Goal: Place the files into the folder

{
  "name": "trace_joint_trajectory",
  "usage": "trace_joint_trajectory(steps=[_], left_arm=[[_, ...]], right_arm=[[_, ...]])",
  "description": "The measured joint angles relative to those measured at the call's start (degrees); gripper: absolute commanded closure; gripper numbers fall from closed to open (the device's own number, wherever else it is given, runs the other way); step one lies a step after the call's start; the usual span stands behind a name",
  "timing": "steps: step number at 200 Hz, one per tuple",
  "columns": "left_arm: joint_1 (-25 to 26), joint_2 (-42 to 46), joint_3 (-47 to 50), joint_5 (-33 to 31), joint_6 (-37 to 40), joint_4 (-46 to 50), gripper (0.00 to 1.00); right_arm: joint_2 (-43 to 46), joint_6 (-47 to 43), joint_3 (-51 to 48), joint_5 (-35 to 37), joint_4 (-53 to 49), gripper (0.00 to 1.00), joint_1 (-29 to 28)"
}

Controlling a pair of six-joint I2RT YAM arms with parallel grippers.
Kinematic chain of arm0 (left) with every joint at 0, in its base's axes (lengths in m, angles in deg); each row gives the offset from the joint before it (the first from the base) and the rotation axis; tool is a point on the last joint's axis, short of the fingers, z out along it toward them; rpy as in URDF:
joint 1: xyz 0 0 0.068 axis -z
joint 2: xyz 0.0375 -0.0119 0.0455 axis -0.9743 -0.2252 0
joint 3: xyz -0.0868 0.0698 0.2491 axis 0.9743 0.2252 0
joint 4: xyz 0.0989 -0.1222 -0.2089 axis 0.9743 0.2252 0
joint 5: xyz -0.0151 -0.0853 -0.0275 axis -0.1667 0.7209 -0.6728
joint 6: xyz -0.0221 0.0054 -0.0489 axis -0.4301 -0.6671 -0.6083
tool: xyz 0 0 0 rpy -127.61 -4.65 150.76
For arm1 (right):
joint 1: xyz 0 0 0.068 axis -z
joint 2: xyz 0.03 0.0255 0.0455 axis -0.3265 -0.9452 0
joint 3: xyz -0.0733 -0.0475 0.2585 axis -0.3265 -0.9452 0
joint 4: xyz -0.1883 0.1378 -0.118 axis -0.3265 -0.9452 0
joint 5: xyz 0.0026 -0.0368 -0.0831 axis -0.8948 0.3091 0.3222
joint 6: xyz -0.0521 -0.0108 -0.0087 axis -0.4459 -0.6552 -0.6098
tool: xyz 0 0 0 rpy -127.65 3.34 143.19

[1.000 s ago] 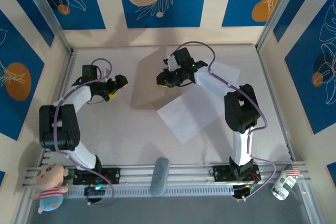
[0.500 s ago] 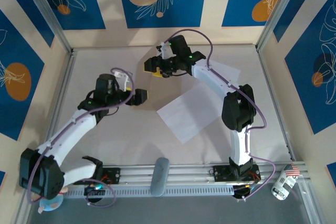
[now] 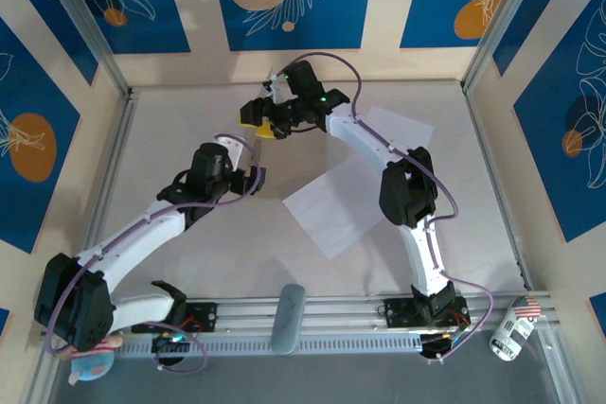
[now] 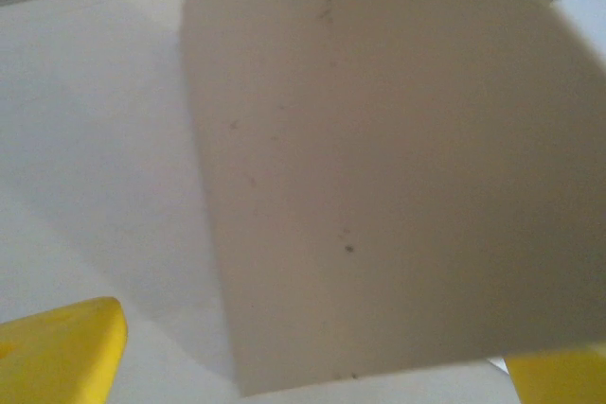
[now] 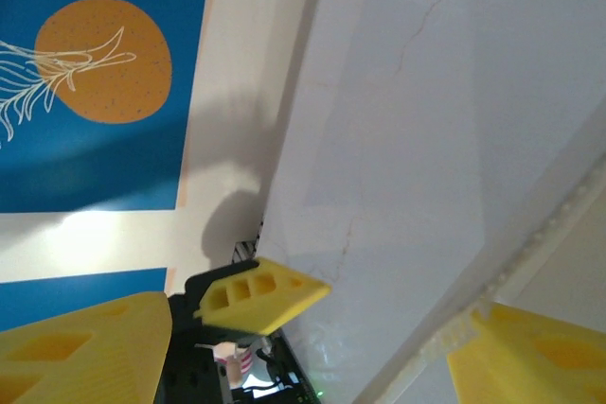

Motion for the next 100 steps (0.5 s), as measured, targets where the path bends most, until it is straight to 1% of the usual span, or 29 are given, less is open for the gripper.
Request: trace_joint_trajectory(steps=[26,44,73,100], left_arm=[[-0.02,-0.22,-1.03,-6.62,-0.52,0.17,0.0],[-0.31,-0.22,-1.77,-9.99,-1.53,0.33,0.0],[-1.62,0.11,-2.4,-12.79,-3.28,1.36,0.0],[-3.69,1.51,-2.4,-14.05,-5.46,2.82,0.0]], right_arm=[[-0.42,0.02,1.92,-0.35,-0.59,0.23,-0.24],[-0.42,-0.2,3.06,-0.46,-1.86,0.22,-0.24],[-0.39,-1.16,4.7,-0.44,-3.65,0.21,-0.13],[-0.28,-2.08,4.37,-0.17,-4.55,0.21,0.17]])
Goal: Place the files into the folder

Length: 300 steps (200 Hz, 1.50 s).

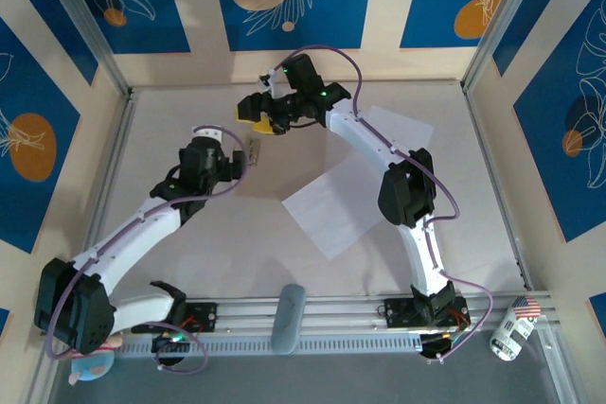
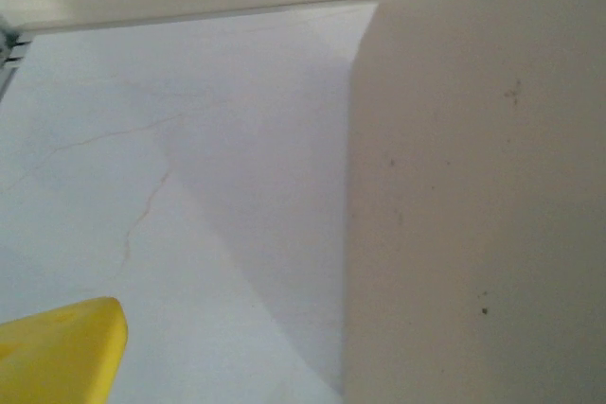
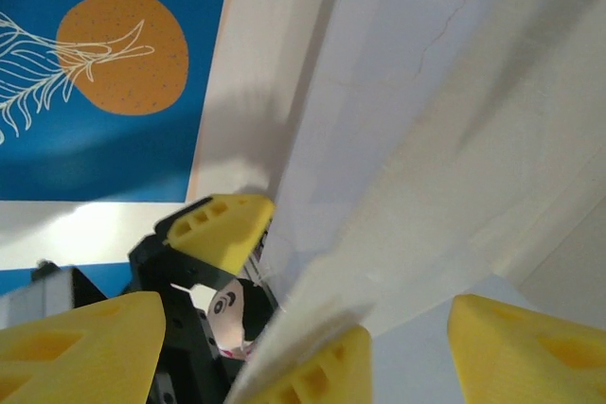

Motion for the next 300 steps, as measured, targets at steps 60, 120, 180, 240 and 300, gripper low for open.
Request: trace_joint_trajectory(steps=[60,120,180,240,300], left_arm=[[-8.37,2.93,0.0,0.35,-6.32,3.96,0.0],[-17.05,2.93,0.0,2.49,-10.71,10.8,0.0],[-20.55,6.01,-1.51,2.99,-11.17,18.47,0.0],[-20.63,11.93,-5.46,4.46,-11.26,21.77,0.0],[-20.72,3.93,-5.29,22.77,-7.89,13.31,0.0]], right_arm=[[3.89,-0.96,-8.66,1.79,-0.2,0.21,1.33],[4.7,-1.36,-16.2,4.92,0.81,0.22,2.1],[4.7,-1.36,-22.29,6.45,1.84,0.23,2.62],[3.41,-0.9,-23.45,6.4,4.72,0.23,2.58],[-0.63,-0.48,-23.45,6.62,5.4,0.24,2.03]])
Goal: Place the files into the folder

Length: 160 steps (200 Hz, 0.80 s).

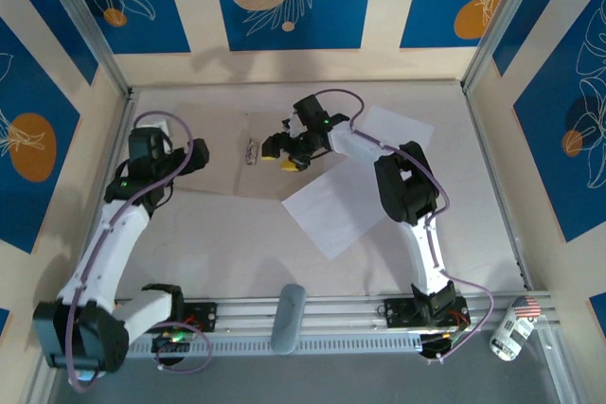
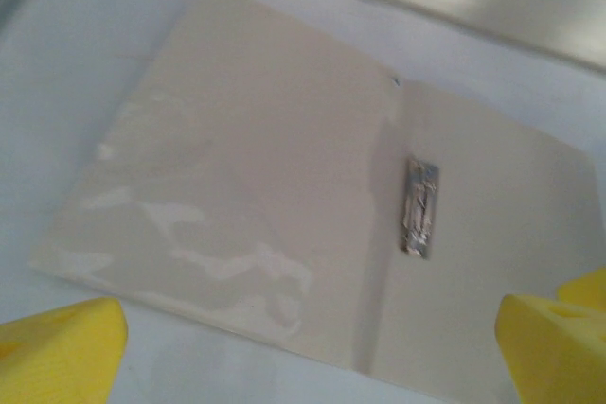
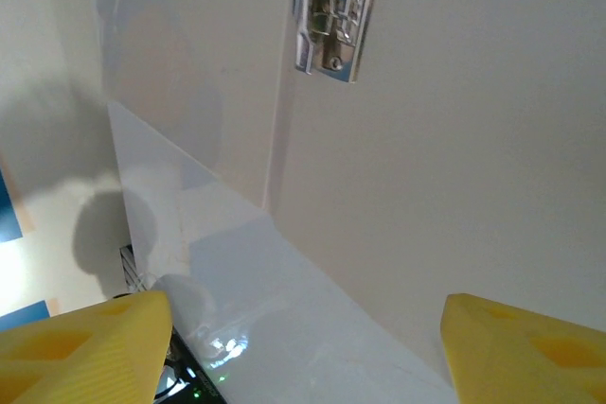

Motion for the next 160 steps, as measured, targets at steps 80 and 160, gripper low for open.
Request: trace_joint_trajectory(steps=[80,160], left_arm=[[-1.36,-24.72,-2.56,10.91,-0.26,-5.68,0.0],[-3.1,-32.61,-2.89,13.81,-3.48,-9.53,0.0]], right_arm=[[-3.72,-0.24,2.99,2.21,-1.9,0.25,-1.14],[-7.19,-1.57,7.23,4.59,-5.05,0.25,-0.37]])
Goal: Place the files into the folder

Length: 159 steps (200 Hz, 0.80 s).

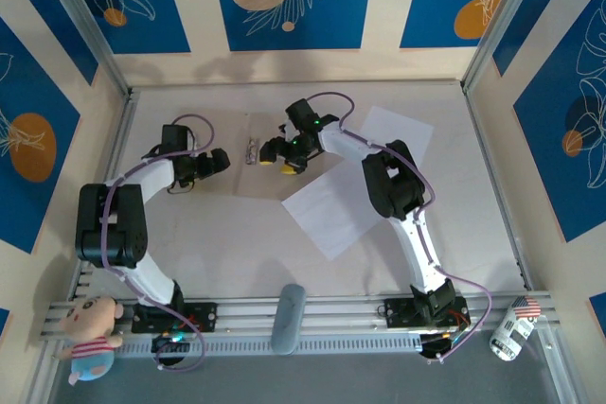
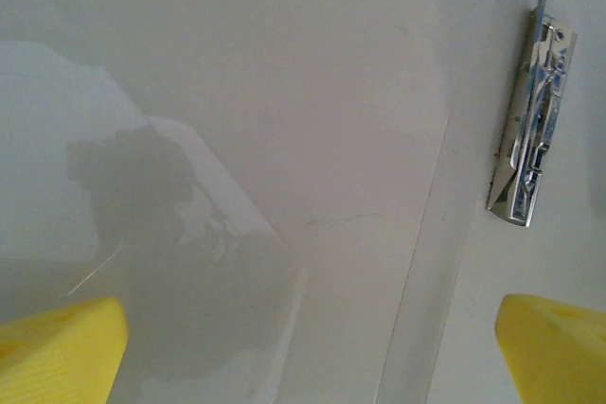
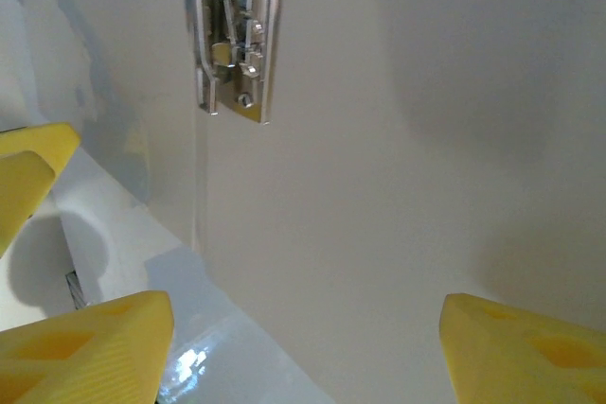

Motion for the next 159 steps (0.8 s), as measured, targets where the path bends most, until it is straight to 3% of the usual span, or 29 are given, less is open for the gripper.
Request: trace_joint_trajectory(steps=[159], left_arm=[[1.31,5.09,11.04,7.21,-7.41,-5.81,0.0]], right_arm=[[1.36,-3.02,-4.59,1.03,-0.04,0.25,2.14]])
